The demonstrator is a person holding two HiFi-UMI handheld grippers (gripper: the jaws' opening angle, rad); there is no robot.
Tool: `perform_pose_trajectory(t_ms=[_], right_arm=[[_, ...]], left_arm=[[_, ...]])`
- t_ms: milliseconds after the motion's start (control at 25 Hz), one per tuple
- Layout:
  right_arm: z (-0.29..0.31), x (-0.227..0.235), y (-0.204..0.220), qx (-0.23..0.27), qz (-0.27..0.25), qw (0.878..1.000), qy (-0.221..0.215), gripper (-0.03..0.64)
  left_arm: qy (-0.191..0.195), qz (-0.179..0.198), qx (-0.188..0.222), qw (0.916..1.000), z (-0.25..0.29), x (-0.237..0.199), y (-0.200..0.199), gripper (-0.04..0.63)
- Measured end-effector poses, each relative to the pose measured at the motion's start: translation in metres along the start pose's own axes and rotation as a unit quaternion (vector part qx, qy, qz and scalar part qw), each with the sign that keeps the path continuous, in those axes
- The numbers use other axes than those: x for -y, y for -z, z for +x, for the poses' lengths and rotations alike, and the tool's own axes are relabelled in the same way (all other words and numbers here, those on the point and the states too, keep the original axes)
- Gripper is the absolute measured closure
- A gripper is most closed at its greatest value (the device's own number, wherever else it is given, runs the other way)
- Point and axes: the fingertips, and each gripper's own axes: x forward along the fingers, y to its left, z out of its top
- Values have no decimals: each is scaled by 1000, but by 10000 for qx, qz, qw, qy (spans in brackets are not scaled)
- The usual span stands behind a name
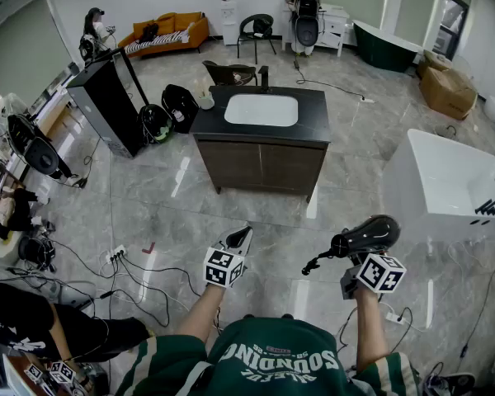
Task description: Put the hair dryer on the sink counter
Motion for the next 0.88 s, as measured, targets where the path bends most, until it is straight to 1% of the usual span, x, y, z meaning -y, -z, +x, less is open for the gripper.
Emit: perform_pose_trajectory(t_ms=[280, 640, 880], right_arm=[[6, -7, -2, 36, -87, 9998, -194, 416], [4, -6, 3, 17, -69, 9998, -210, 416], [2, -7, 12, -77, -57, 9998, -195, 416]], left_arm=[[21, -57, 53, 10000, 5, 2, -5, 583], [64, -3, 143, 9999, 9, 9, -16, 583], [37, -32, 126, 9999, 3, 14, -13, 584]])
